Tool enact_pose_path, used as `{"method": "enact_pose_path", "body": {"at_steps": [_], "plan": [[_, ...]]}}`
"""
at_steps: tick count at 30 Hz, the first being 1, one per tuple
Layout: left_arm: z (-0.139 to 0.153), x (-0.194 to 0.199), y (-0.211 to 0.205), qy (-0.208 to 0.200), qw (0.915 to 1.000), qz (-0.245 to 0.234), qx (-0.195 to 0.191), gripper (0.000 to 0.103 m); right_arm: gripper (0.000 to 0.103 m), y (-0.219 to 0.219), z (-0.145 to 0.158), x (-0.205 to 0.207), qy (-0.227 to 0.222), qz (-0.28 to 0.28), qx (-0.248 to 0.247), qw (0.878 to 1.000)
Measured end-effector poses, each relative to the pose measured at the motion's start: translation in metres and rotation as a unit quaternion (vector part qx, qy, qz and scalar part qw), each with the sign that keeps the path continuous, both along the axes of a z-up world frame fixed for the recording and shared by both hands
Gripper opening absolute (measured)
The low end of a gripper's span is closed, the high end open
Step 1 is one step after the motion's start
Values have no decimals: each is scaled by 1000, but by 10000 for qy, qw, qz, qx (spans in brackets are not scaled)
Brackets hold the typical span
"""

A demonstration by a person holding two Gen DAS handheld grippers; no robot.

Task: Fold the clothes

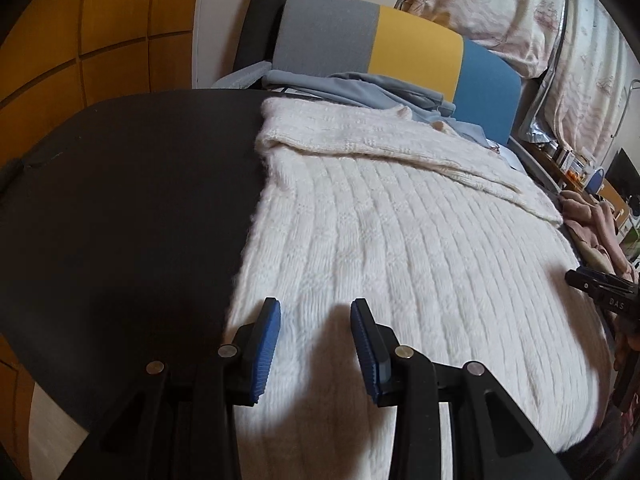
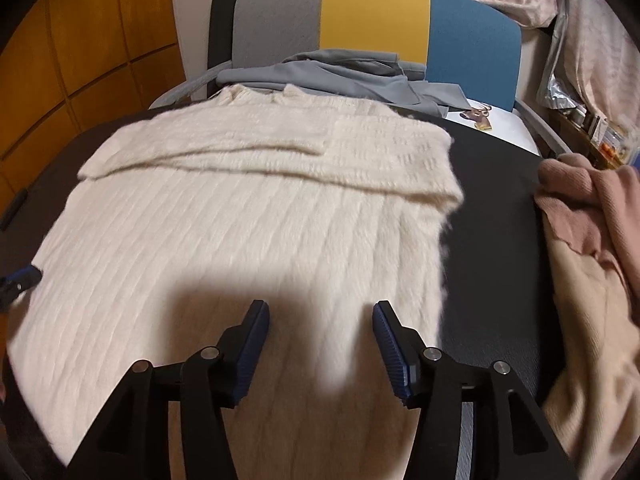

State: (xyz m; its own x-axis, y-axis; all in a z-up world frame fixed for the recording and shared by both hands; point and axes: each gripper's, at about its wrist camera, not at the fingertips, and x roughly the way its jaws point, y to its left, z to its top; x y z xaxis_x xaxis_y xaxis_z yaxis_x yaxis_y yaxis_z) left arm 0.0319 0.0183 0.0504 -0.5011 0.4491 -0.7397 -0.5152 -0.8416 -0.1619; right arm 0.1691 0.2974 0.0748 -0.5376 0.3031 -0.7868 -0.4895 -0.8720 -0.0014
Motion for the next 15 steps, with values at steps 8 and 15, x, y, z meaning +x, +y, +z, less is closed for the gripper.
{"method": "enact_pose_path", "body": {"at_steps": [8,15], "plan": [[-1,22,-26,-147,9988,-242,388,38,61,-2,-3,50,128,-45,-324,9994],[-7,31,-58,-615,9905,-376,1172,38,64,10,-13,135,810,-305,-1414,9862]]}}
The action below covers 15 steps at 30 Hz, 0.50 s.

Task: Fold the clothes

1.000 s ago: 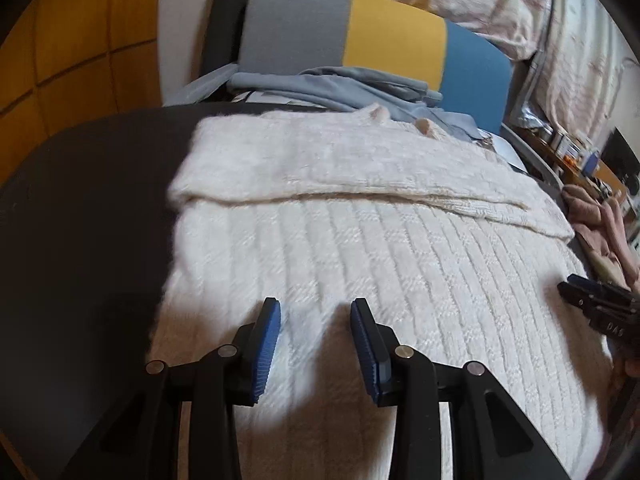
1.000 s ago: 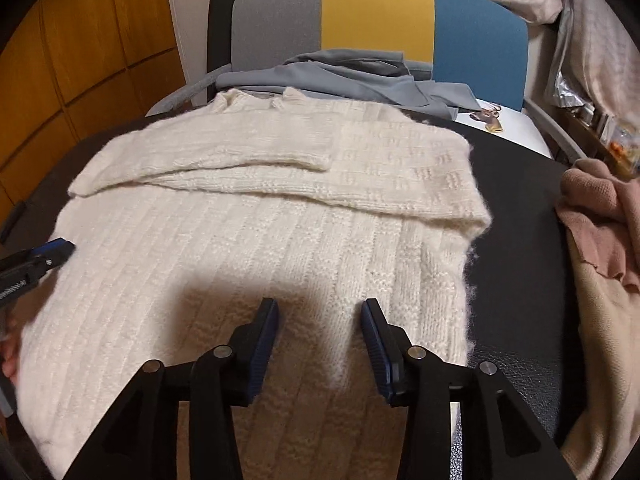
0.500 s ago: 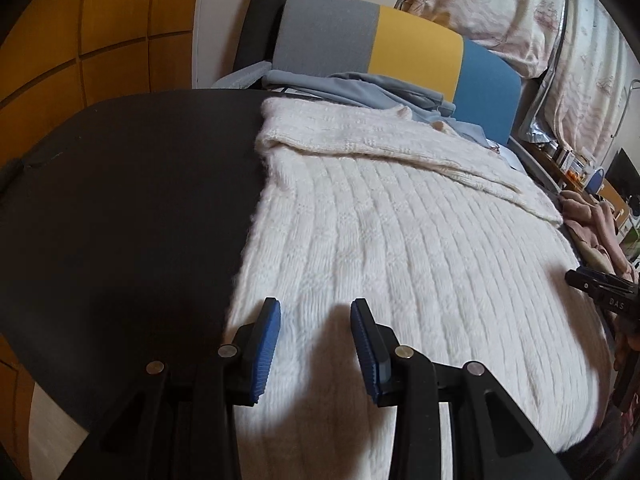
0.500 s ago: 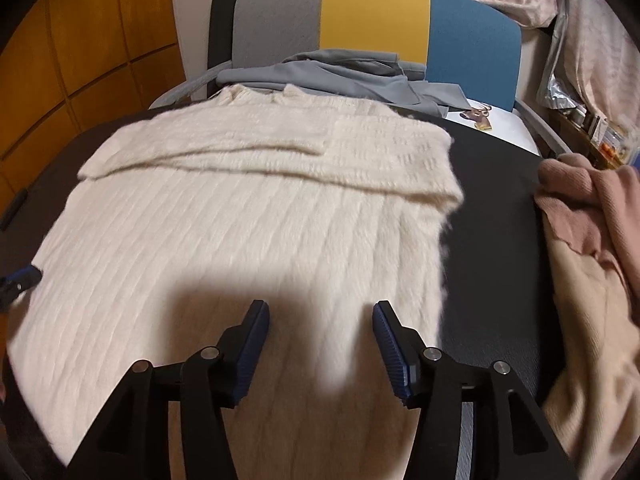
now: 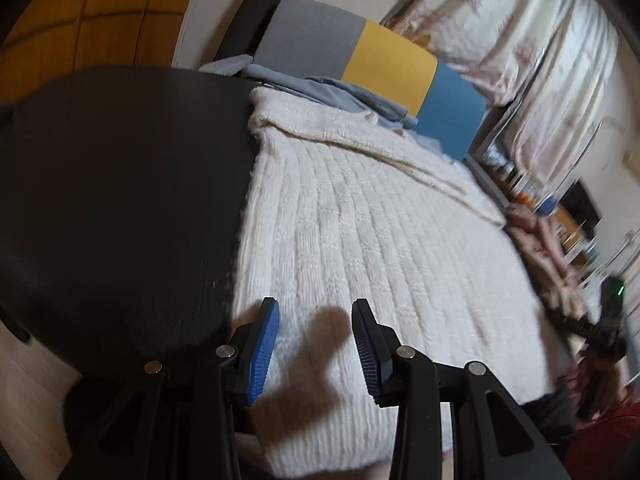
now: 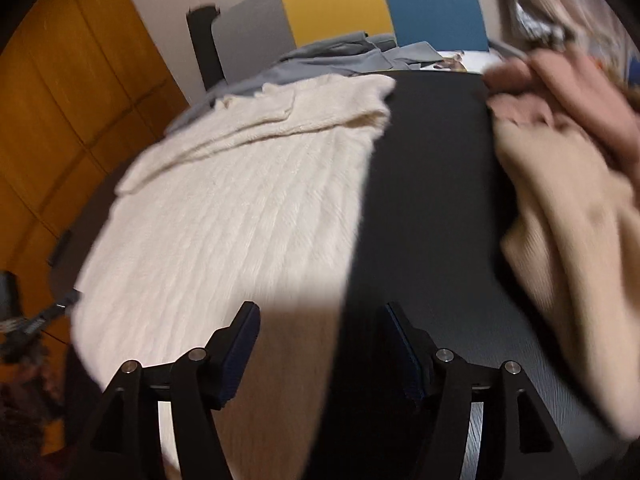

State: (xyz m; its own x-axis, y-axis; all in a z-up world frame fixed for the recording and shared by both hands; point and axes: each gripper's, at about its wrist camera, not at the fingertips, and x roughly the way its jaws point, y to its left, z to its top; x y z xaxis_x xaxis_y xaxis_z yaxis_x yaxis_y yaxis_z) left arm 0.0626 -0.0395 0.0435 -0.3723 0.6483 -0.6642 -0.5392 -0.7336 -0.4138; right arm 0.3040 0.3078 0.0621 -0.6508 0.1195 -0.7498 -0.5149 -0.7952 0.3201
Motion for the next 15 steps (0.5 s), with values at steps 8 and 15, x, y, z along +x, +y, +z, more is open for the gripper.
{"method": "enact_pose_path", "body": {"at_steps": [8,15], "plan": [[-14,0,-27,-785,9922,-191,946,38,61,-11,-7,40,774,298,-1085,9906],[-8,4,-44,-719,9941,-79,809,37,55,-21,-11,25,898,656,-1333,9848]]}}
